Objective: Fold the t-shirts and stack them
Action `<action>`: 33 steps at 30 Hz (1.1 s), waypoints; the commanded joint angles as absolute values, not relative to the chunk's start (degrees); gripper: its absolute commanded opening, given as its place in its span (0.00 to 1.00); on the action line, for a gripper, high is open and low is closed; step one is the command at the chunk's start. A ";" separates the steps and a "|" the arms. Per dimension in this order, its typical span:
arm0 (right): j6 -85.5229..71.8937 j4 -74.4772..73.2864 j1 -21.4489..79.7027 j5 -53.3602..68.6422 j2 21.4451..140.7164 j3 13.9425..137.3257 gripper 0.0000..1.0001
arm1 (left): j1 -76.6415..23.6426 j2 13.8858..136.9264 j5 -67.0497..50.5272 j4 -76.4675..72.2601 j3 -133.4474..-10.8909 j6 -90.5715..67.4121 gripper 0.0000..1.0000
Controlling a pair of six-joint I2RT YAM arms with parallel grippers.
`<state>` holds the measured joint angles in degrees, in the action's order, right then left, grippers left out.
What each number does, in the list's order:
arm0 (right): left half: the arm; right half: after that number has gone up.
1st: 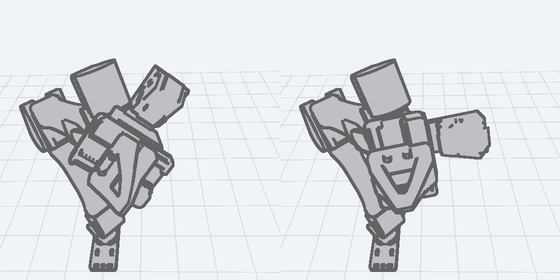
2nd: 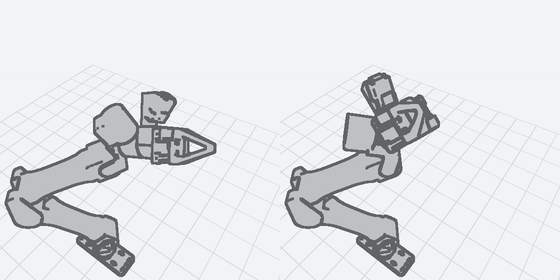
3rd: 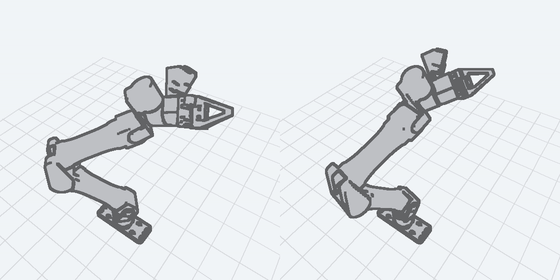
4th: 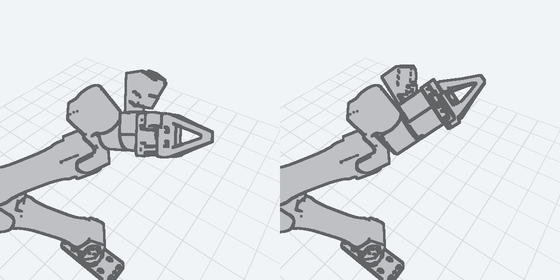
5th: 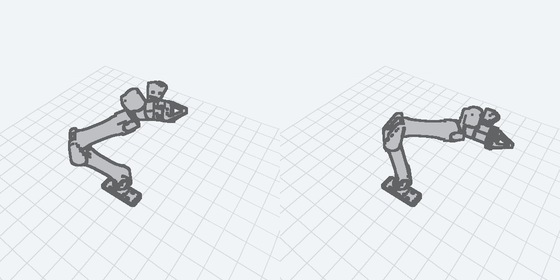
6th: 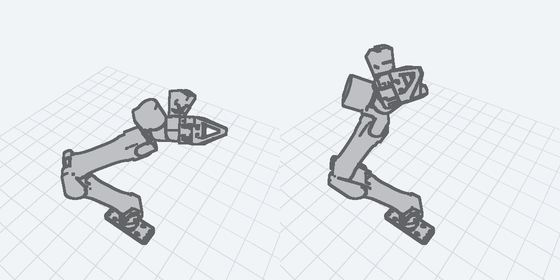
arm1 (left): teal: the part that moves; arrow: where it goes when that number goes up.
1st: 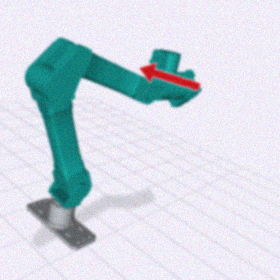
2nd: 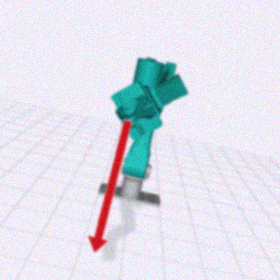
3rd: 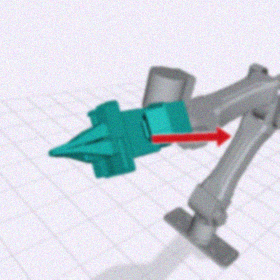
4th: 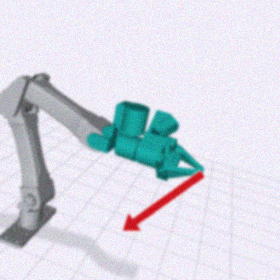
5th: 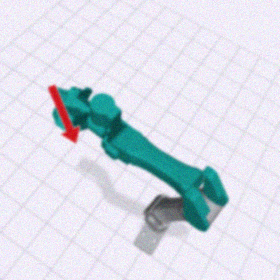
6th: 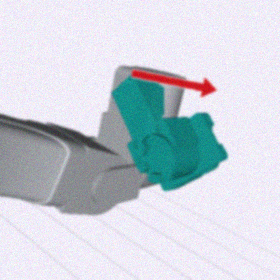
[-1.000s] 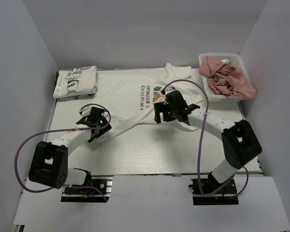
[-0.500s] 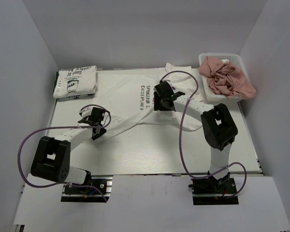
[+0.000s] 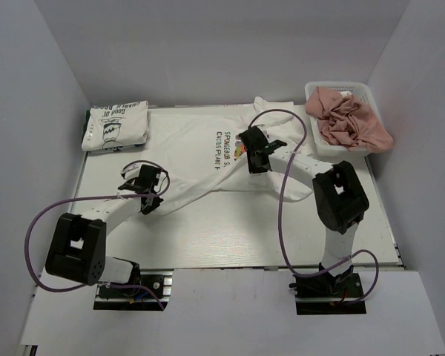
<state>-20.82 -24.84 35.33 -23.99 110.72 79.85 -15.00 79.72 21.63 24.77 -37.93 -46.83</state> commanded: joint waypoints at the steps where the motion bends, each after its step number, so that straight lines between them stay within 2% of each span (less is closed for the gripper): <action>1: -16.09 -25.66 35.33 -22.51 102.23 78.33 0.00 | -14.77 74.37 21.80 28.21 -37.09 -48.07 0.00; 3: -15.47 -27.32 35.42 -18.30 97.67 76.04 0.00 | -14.77 69.63 21.80 28.21 -35.69 -48.69 0.00; 6: -17.84 -36.33 35.51 -18.45 93.27 74.80 0.00 | -14.77 63.21 23.11 29.34 -34.28 -50.09 0.00; 9: -21.00 -42.60 36.03 -17.59 86.95 68.32 0.00 | -14.77 58.99 24.43 31.63 -33.57 -52.64 0.00; 14: -23.46 -51.84 36.65 -10.47 75.07 58.47 0.00 | -14.77 57.30 27.32 41.64 -34.97 -58.00 0.00; 18: -26.10 -60.02 36.91 -4.50 67.44 54.76 0.00 | -14.77 55.55 31.72 50.88 -35.68 -69.32 0.00; 19: -26.45 -61.16 36.91 -3.61 66.54 52.32 0.00 | -14.77 54.85 32.34 51.50 -35.16 -69.87 0.14; 20: -27.15 -61.17 36.74 -2.91 64.97 51.51 0.05 | -14.77 53.63 32.34 52.03 -35.16 -69.87 0.21; 22: -27.16 -60.39 36.74 -0.62 62.59 49.76 0.23 | -14.77 52.56 32.34 52.73 -35.68 -70.49 0.24; 23: -27.16 -60.21 36.74 1.56 61.10 49.05 0.31 | -14.77 52.04 32.95 52.73 -35.68 -70.49 0.32; 25: -26.37 -60.03 36.56 2.64 59.16 49.39 0.41 | -14.77 51.33 33.74 54.48 -37.43 -70.49 0.39; 27: -26.10 -60.20 36.39 0.72 56.18 51.23 0.51 | -14.77 50.80 33.75 55.02 -39.28 -70.49 0.58; 28: -26.10 -58.90 36.30 0.27 55.29 51.76 0.56 | -14.77 50.02 33.75 55.63 -39.90 -70.49 0.73; 29: -26.28 -58.19 36.47 0.26 54.24 52.55 0.90 | -14.77 50.01 33.75 55.63 -40.69 -70.49 0.98; 33: -25.23 -51.08 36.47 -1.23 55.09 52.30 0.90 | -14.77 48.96 31.21 51.00 -41.22 -68.04 1.00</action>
<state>-26.13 -57.01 36.49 -0.91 54.02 50.41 -15.00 50.11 31.57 53.30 -39.24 -68.99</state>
